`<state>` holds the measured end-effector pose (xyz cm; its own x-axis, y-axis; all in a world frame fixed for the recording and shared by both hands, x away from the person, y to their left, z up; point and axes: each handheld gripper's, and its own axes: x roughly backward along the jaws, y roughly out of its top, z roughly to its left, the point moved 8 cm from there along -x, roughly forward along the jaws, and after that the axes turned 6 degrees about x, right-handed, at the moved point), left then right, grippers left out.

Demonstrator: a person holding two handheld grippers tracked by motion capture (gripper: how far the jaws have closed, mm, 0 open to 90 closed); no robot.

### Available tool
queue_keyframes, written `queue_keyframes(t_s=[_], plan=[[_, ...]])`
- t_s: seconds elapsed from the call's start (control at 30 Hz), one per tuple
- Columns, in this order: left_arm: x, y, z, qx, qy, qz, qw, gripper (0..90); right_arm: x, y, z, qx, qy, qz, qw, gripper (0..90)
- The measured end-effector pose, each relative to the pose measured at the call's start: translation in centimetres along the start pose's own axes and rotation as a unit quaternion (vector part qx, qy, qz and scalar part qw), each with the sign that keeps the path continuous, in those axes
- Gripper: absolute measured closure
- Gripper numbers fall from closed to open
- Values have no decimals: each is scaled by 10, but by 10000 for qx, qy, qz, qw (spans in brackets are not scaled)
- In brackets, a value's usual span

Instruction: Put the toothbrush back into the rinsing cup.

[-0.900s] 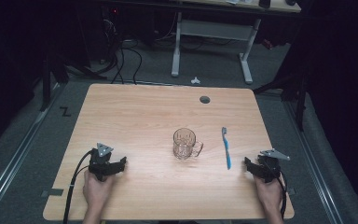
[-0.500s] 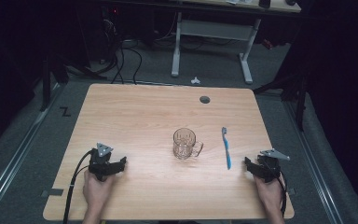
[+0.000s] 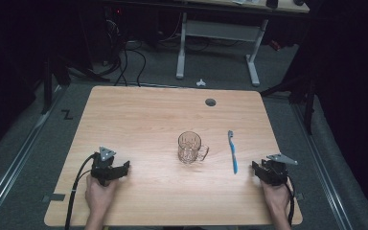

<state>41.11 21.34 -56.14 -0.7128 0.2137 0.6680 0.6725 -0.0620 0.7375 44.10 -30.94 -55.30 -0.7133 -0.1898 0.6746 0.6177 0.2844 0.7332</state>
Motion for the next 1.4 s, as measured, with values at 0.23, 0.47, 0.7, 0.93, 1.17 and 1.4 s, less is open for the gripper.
queue_keyframes(t_s=[0.23,0.47,0.7,0.93,1.17,1.4], plan=[[0,0,0,-17,12,7,10000,236,5,2,4,-113,234,-22,9997,577],[0,0,0,-21,18,3,10000,236,12,10,7,-196,476,-109,9986,588],[0,0,0,-31,26,4,10000,236,17,19,11,-167,682,-175,9974,590],[0,0,0,-30,25,5,10000,236,20,29,15,-85,766,-170,9969,612],[0,0,0,-30,25,5,10000,236,20,31,16,-7,738,-137,9972,647],[0,0,0,-32,27,6,10000,236,20,36,18,25,776,-162,9969,652]])
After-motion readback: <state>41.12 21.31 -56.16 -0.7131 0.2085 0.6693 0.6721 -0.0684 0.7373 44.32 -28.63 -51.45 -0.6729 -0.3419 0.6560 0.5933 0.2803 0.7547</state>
